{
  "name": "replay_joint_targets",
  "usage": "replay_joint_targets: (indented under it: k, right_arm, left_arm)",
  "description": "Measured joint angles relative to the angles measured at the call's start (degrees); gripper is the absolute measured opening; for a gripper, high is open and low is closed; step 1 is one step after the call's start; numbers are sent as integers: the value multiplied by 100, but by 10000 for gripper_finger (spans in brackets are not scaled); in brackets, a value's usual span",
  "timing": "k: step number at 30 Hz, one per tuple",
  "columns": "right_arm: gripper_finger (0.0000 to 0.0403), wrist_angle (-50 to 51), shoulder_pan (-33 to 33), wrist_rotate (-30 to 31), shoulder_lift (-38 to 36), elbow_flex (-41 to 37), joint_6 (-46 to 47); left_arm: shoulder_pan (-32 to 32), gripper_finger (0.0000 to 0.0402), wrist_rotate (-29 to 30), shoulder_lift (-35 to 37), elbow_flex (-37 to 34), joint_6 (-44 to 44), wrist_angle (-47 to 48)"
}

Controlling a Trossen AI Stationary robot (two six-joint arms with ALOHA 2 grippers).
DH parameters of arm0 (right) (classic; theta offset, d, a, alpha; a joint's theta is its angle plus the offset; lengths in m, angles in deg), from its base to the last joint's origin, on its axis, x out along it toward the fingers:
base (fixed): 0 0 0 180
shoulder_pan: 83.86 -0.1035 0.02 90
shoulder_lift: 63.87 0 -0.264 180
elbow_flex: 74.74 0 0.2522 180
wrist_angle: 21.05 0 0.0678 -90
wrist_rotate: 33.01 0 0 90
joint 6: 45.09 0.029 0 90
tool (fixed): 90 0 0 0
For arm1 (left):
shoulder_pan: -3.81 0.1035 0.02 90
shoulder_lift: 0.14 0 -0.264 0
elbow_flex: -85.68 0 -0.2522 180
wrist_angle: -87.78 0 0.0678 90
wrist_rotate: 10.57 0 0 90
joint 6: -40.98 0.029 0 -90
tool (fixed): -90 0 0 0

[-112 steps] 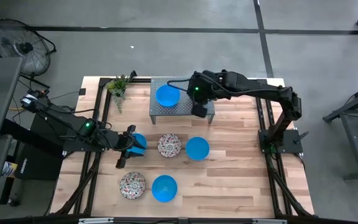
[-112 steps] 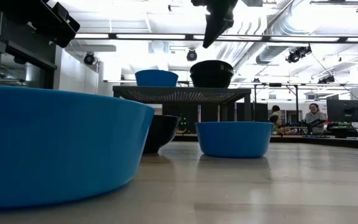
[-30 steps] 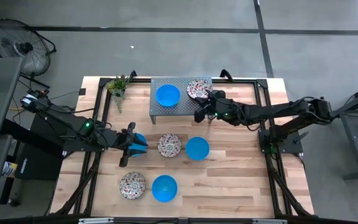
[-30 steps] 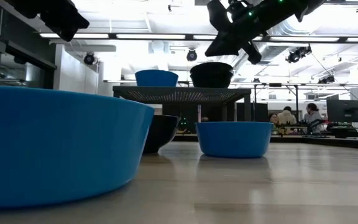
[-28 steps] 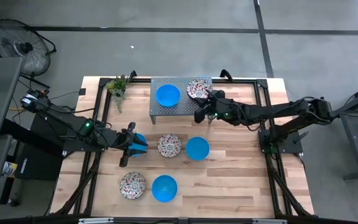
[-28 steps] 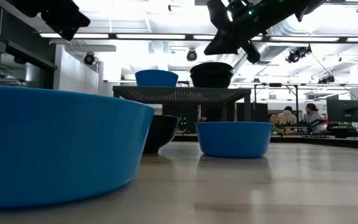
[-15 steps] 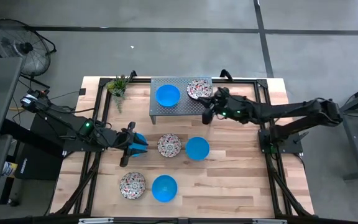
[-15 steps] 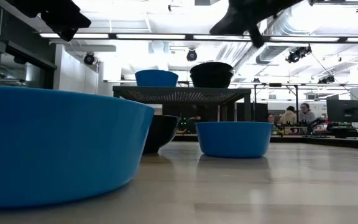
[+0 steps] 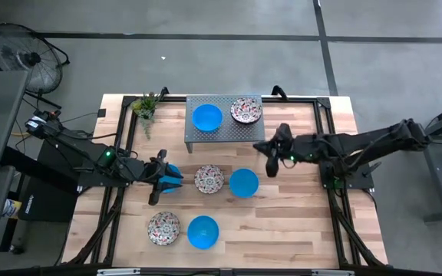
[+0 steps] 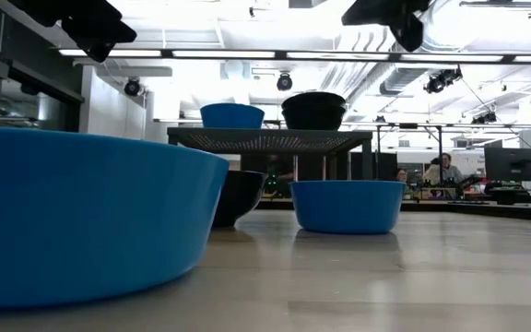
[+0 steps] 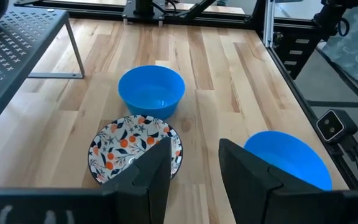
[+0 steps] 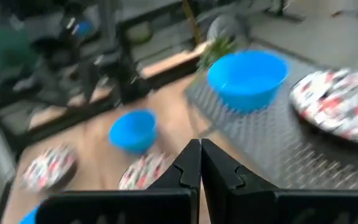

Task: Pick & Place Mini bowls
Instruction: Stack the blue bowl on top of the other blue bowl on the shelf

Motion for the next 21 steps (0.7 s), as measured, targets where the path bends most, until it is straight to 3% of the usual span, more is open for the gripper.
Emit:
replay_joint_targets:
  k: [7,12,17,21]
  right_arm:
    - [0,987,-588,-395,21,-2,276]
    - [1,1395,-771,-1121,211,-2,217]
    - [1,1415,-793,-1963,707,-2,94]
    - [1,1343,-790,-2197,1141,-2,-50]
  left_arm:
    - [-1,133,13,0,0,0,0]
    - [0,133,13,0,0,7,0]
    - [0,133,11,-2,-2,37,2]
    - [-2,133,8,-2,-2,44,7]
